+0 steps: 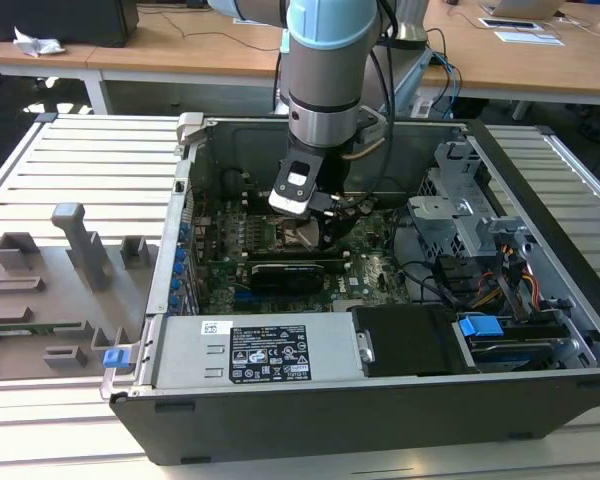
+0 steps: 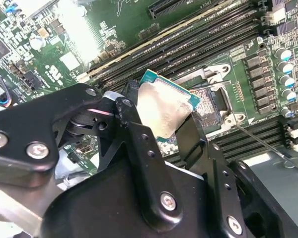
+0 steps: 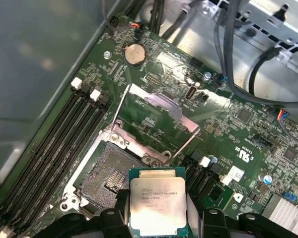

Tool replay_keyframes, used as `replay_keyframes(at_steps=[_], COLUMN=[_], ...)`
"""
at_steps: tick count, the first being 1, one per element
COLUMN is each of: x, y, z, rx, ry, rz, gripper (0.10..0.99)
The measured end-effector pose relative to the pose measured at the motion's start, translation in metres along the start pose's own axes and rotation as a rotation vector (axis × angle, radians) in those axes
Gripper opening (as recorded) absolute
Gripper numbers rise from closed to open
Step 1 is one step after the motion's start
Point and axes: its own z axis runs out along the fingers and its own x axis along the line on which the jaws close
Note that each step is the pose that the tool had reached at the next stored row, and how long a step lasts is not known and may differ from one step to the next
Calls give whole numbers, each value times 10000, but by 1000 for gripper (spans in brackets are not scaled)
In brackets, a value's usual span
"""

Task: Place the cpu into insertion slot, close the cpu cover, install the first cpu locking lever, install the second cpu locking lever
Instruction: 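Place the cpu into insertion slot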

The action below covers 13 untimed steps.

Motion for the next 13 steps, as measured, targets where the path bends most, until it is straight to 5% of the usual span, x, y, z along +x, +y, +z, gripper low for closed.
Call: replay_keyframes(at_steps=[11,13], x=[0,0], y=[0,5], z=[1,-84], rx=[30,52], ry=[-90,-129], rz=[682,684], gripper=[545,545])
